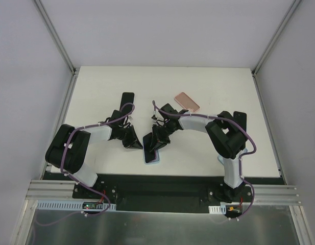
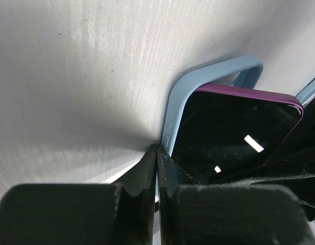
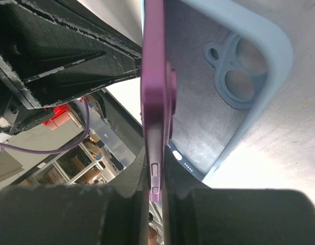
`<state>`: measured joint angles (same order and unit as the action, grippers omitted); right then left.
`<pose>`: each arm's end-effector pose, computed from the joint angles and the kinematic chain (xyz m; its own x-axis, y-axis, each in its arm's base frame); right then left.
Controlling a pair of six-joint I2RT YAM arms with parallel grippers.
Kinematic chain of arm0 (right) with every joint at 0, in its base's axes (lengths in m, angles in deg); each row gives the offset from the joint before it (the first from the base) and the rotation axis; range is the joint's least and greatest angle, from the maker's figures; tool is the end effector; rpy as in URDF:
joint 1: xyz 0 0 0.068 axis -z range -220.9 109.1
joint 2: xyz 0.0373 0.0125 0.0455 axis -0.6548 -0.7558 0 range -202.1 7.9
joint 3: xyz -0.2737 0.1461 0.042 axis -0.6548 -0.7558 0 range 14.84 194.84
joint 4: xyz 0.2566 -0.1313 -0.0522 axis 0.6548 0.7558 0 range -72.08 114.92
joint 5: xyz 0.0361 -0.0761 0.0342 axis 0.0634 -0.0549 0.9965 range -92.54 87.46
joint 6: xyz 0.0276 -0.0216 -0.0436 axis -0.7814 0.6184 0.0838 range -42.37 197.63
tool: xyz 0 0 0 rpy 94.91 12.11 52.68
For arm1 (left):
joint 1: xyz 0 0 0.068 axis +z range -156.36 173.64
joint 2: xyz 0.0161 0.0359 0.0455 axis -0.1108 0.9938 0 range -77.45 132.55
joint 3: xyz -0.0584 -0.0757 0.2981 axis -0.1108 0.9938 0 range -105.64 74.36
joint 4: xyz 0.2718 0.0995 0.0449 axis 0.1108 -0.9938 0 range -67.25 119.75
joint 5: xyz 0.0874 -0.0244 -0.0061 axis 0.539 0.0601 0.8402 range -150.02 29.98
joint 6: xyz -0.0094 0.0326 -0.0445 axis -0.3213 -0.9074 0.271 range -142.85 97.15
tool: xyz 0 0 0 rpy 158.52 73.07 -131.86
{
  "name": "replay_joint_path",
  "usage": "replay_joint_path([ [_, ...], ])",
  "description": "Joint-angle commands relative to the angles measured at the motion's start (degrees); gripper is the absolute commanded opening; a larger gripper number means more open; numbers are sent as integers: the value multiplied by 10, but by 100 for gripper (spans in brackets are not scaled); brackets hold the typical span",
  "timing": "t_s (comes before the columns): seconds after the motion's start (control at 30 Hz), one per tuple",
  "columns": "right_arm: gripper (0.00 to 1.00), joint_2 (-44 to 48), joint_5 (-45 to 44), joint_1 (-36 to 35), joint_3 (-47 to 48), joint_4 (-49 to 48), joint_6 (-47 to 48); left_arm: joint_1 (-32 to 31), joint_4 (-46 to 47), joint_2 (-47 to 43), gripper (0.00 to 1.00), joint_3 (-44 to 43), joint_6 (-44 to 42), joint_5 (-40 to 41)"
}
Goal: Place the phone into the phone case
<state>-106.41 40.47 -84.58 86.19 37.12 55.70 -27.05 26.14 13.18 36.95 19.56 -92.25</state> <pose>0.2987 0.3216 0.1558 -0.8679 -0.4511 -0.2080 -0.4433 0.5145 0.7340 0.2699 -0.1240 0.1426 -0.9638 -0.2459 -0.1029 -0.1059 0.7076 -0.6986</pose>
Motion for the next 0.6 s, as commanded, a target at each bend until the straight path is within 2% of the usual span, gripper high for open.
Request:
replay_joint_path([
  [0.0, 10, -18, 10, -3, -5, -63, -25, -26, -1, 24, 0, 14, 2, 28],
  [0.1, 12, -16, 8, -3, -12, -64, -23, -28, -1, 25, 0, 13, 4, 29],
  [0.33, 29, 4, -19, 3, -10, -36, -21, -29, 0, 10, 0, 19, 11, 34],
  [0.57, 39, 32, -51, 12, -3, 2, -15, -29, -1, -7, 0, 26, 15, 36],
])
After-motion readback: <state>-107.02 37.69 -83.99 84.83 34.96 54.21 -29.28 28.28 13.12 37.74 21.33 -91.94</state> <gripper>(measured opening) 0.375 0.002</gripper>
